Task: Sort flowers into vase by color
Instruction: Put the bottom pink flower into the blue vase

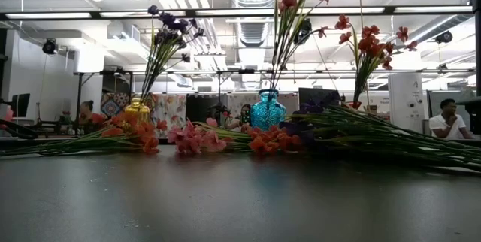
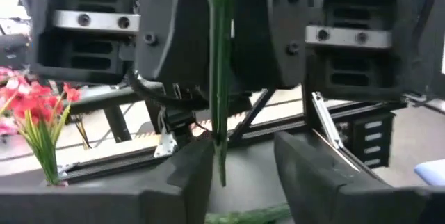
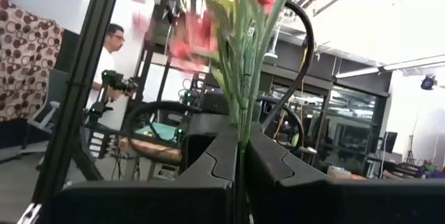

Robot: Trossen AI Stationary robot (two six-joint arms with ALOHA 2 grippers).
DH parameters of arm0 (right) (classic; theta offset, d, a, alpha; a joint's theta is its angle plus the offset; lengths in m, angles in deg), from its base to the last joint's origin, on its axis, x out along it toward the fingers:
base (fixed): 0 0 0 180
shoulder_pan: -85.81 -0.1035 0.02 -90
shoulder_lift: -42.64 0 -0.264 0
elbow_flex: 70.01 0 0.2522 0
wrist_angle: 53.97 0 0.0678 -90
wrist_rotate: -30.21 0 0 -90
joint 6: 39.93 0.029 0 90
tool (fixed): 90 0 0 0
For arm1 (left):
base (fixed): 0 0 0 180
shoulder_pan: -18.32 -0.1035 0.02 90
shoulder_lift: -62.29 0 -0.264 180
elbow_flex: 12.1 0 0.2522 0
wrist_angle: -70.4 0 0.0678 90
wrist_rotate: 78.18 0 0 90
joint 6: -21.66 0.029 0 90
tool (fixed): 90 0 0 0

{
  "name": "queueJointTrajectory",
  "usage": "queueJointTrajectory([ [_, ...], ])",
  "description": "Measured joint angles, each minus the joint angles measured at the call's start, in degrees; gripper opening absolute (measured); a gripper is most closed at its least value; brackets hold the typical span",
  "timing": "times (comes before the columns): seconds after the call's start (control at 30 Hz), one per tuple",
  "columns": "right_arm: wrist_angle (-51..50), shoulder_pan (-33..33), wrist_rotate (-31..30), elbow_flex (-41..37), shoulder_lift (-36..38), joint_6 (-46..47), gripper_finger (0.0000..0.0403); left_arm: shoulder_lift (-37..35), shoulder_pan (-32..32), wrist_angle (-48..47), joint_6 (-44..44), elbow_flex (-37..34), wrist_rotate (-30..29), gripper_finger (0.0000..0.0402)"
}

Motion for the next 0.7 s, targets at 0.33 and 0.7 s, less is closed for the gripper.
queueJointTrajectory([
  [0.33, 0.6, -0.2, 0.0, 0.2, 0.2, -0.6, 0.0011, 1.6, -1.7, -2.5, 2.6, 2.2, -5.5, 0.0162],
  [0.7, 3.1, -0.2, 0.4, 0.2, 0.2, -1.2, 0.0011, 1.5, -2.7, -2.1, 2.9, 2.1, -1.2, 0.0153],
])
